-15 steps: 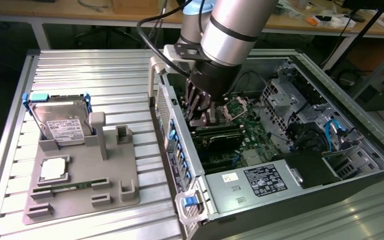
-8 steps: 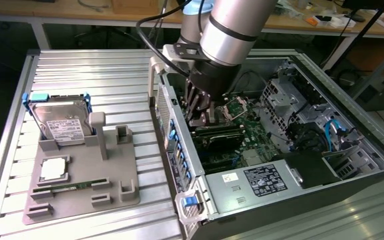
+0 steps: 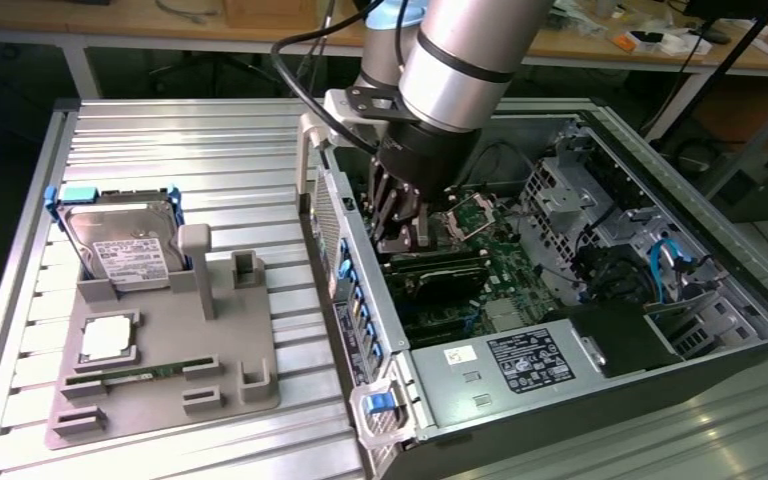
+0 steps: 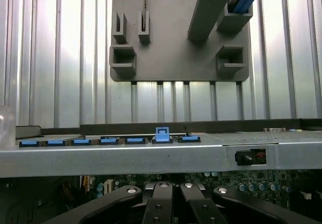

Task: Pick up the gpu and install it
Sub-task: 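Press down on the gpu until it lock into place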

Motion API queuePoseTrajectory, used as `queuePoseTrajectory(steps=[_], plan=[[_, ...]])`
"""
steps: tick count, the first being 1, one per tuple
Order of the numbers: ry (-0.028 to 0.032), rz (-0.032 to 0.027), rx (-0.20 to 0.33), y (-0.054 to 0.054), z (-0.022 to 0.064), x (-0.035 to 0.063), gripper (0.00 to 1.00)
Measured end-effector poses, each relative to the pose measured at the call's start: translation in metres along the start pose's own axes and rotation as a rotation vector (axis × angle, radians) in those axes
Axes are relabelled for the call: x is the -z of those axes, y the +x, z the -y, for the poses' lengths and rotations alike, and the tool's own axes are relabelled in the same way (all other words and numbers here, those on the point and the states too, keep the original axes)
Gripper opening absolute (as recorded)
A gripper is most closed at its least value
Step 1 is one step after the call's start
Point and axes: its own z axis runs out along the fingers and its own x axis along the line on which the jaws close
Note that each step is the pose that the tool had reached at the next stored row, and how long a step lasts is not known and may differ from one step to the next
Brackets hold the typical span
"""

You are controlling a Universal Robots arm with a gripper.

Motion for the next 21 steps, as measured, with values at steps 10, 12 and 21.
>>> queuePoseTrajectory(steps=[10, 12, 21], plan=[[0.0002, -0.0027, 0.000, 0.0000, 0.0002, -0.0010, 0.11], [0.0001, -0.0029, 0.000, 0.0000, 0.0001, -0.0011, 0.11], [0.0006, -0.0019, 0.000, 0.0000, -0.0004, 0.0018, 0.11]])
